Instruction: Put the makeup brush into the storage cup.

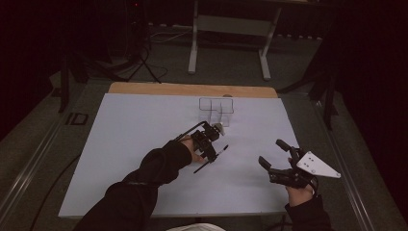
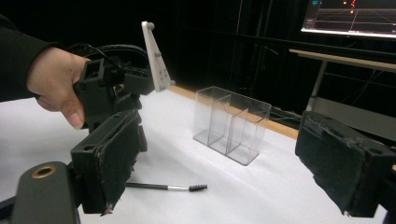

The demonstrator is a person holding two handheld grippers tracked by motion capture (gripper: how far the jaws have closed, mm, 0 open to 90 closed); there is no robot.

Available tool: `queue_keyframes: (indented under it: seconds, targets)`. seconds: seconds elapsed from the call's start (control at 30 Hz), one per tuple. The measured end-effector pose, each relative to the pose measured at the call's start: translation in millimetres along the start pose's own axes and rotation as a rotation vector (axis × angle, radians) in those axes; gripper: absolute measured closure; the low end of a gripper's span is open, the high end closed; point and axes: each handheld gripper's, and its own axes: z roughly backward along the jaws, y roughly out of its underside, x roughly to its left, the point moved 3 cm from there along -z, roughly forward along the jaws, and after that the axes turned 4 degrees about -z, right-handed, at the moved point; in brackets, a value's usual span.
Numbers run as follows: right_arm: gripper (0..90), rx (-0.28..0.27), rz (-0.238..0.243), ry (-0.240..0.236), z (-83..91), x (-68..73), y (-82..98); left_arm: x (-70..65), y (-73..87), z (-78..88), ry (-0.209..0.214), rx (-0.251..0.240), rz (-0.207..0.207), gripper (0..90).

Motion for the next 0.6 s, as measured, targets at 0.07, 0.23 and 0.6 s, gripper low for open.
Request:
queue_keyframes:
  seconds: [0.07, 0.23, 0.6]
  targets:
    - [13.9, 0.0, -0.002, -0.001, 0.2, -0.1, -0.1, -0.5, -1.4, -2.3, -0.006, 0.005, 0.0, 50.2]
    - [13.9, 0.0, -0.002, -0.003, -0.5, -0.1, 0.3, -0.8, -6.2, -7.1, 0.02, -0.003, 0.014, 59.0]
    - [13.9, 0.002, -0.002, -0.003, -0.6, -0.4, 0.8, -0.6, -9.2, -23.4, 0.025, 0.03, 0.048, 73.5]
